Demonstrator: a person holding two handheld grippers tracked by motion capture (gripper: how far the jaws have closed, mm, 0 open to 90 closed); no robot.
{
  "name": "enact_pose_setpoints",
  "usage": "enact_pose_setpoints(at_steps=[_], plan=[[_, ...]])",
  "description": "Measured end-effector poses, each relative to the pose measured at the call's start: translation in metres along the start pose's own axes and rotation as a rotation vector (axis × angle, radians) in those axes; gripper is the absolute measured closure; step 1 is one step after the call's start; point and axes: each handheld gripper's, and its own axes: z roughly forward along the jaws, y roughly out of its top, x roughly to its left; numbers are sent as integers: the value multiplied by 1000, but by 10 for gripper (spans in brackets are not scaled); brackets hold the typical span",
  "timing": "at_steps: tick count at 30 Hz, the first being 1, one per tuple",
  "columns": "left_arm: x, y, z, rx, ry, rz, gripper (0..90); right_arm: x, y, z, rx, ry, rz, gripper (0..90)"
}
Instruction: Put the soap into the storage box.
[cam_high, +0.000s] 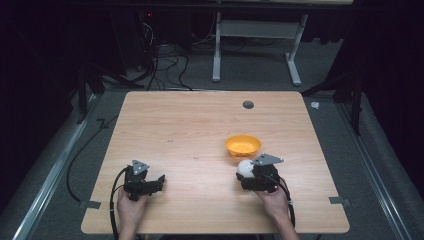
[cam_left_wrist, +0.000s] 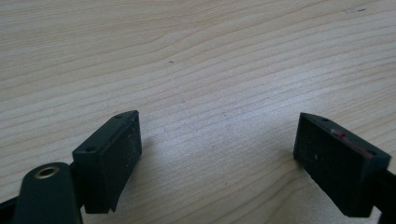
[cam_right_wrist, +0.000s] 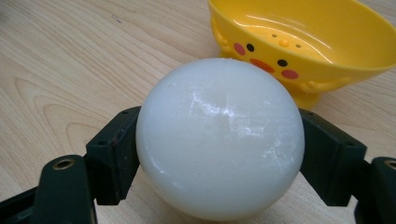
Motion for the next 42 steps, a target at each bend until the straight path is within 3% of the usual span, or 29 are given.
enact_pose_setpoints(at_steps=[17, 31, 42], plan=[[0, 0, 0, 0, -1, 0, 157, -13, 14, -19, -32, -6, 13, 232], [0, 0, 0, 0, 0, 1, 156, -21, 28, -23, -41, -3, 27, 232], [0, 0, 0, 0, 0, 1, 157, -27, 48, -25, -52, 3, 10, 232]])
